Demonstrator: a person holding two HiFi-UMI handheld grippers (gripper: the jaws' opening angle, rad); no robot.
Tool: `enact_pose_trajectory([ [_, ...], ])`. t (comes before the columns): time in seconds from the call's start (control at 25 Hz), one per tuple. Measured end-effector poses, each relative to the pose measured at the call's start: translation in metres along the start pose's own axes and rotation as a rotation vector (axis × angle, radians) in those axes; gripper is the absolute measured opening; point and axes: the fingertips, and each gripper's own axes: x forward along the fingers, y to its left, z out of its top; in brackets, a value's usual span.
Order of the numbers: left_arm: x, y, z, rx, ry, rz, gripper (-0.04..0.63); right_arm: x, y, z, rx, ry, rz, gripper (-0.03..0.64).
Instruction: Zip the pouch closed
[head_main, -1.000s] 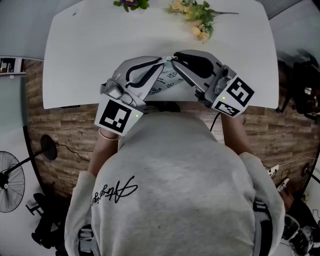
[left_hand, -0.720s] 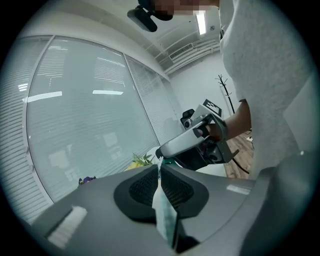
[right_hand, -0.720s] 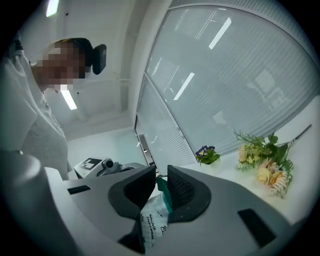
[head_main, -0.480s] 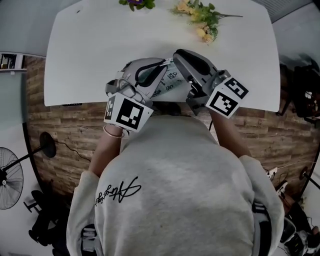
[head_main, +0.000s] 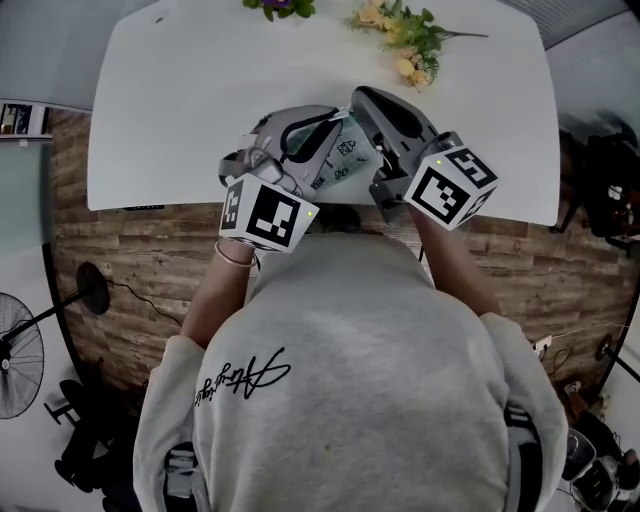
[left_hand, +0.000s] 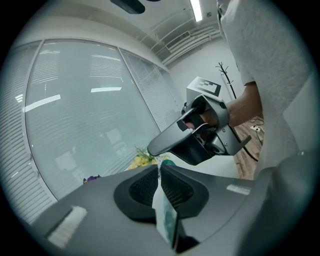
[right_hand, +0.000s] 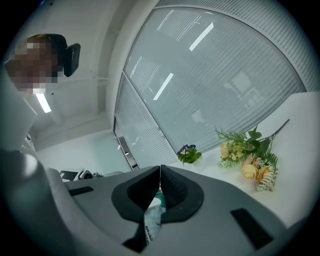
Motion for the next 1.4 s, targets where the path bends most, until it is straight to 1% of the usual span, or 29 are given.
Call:
enact_pose_trajectory([
  [0.16,-0.001,0.017,0.011,0.009,-0.034,0.051,0.017,0.009,0.003,0.018,-0.077,-0.013,-0.012,0.002],
  [0.28,-0.005,0.031,0.022,0.029,-0.068,0.087,0.017,0.015,0.009,0.035,-0.110,-0.037,-0.013,0.003],
  [0.48,-0.009,0.055,0.030,0.030,-0.112,0.112,0.017,0.031,0.018,0.057,-0.186,-0.061,-0.016,0.003],
  [0.6,-0.010,0.063,0.027,0.020,-0.121,0.104,0.017,0.041,0.017,0.059,-0.233,-0.057,-0.043,0.005],
  [0.8,-0.012,0.076,0.015,-0.014,-0.128,0.073,0.017,0.057,0.012,0.058,-0.303,-0.051,-0.118,0.003],
  [0.96,-0.016,0.085,0.005,-0.039,-0.135,0.055,0.017,0.071,0.015,0.054,-0.370,-0.038,-0.149,0.003],
  [1.16,-0.021,0.093,0.000,-0.057,-0.160,0.038,0.017,0.082,0.015,0.054,-0.365,-0.049,-0.176,0.006],
  [1.28,-0.027,0.098,-0.001,-0.062,-0.181,0.030,0.017,0.087,0.017,0.055,-0.376,-0.054,-0.189,0.005],
  [1.4,-0.032,0.104,-0.007,-0.086,-0.187,0.029,0.017,0.095,0.020,0.055,-0.399,-0.048,-0.193,0.006],
])
